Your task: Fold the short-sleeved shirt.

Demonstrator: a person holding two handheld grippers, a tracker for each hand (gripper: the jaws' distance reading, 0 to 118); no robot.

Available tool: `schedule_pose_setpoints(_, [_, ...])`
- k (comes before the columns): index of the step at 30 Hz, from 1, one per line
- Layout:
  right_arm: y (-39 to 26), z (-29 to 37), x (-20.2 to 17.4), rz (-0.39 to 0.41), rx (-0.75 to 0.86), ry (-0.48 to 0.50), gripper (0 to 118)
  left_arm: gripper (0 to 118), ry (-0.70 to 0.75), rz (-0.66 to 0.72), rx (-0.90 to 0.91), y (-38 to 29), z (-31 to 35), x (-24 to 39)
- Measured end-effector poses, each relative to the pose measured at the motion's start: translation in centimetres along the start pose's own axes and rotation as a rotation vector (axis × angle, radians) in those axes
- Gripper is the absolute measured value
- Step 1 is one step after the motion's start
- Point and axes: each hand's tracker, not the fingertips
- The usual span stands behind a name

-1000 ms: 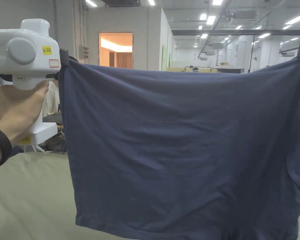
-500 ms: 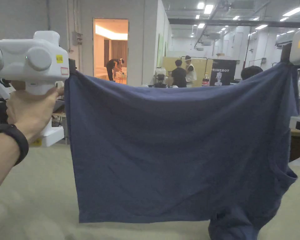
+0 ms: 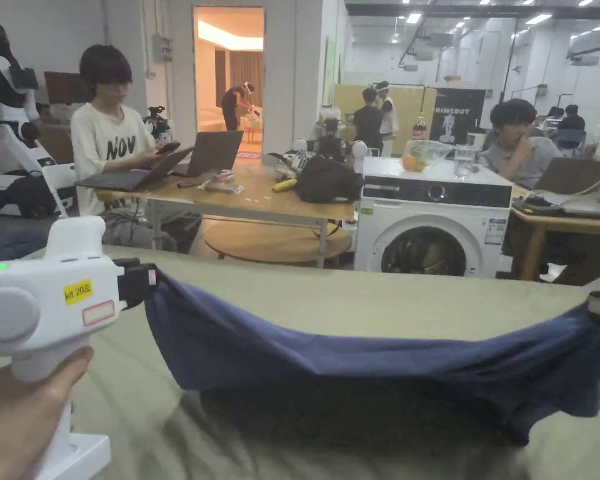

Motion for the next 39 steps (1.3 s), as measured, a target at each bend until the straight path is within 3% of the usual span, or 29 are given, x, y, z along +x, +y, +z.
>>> schedule_pose_setpoints(2, [-4.7, 2.3, 0.1, 0.0, -0.05, 0.029, 0, 0, -0.056, 0.003, -0.004, -3.8, 2.7, 0.0])
schedule_pose_setpoints(3, [-7.5, 3.4, 0.5, -0.035, -0.069, 0.026, 0, 0, -0.034, 0.014, -0.081, -5.9, 4.1, 0.0])
schedule_pose_setpoints(5, [-11.9, 5.6, 0.7, -0.067, -0.143, 0.055, 0, 0, -0.085, 0.061, -0.068, -9.6, 6.7, -0.8])
schedule_pose_setpoints(9, [-18.5, 9.6, 1.6, -0.144, -0.175, 0.031, 0, 0, 0.002, 0.115, -0.136, -15.9, 11.3, -2.5])
schedule_pose_setpoints(19, [-23.6, 10.3, 4.0, -0.207, -0.246, -0.041, 0, 0, 0.061, 0.161, -0.285, -23.5, 12.0, -6.4])
schedule_pose_setpoints(22, [-24.0, 10.3, 3.8, -0.188, -0.222, -0.041, 0, 0, 0.049, 0.192, -0.29, -24.0, 11.8, -6.6])
schedule_pose_setpoints(23, [-24.1, 10.6, 3.4, -0.141, -0.202, -0.058, 0, 0, 0.044, 0.19, -0.302, -24.0, 11.6, -6.6])
schedule_pose_setpoints(24, [-24.1, 10.7, 3.1, -0.103, -0.201, -0.083, 1, 7, 0.063, 0.136, -0.331, -24.0, 11.6, -6.3])
schedule_pose_setpoints(25, [-24.2, 10.8, 2.9, -0.067, -0.184, -0.097, 9, 28, 0.091, 0.086, -0.32, -23.8, 11.7, -6.0])
schedule_pose_setpoints(26, [-24.2, 11.0, 2.8, -0.035, -0.164, -0.105, 26, 48, 0.108, 0.05, -0.312, -23.4, 12.0, -5.7])
schedule_pose_setpoints(27, [-24.2, 11.4, 2.5, -0.018, -0.13, -0.088, 48, 54, 0.109, 0.03, -0.286, -22.8, 12.1, -5.2])
schedule_pose_setpoints(34, [-20.2, 11.9, -0.9, 0.052, 0.036, -0.019, 51, 57, 0.079, 0.004, -0.089, -17.5, 12.4, 0.8])
schedule_pose_setpoints(39, [-18.8, 8.4, -4.4, 0.035, 0.04, 0.04, 51, 57, 0.012, -0.091, -0.012, -14.6, 10.0, 5.2])
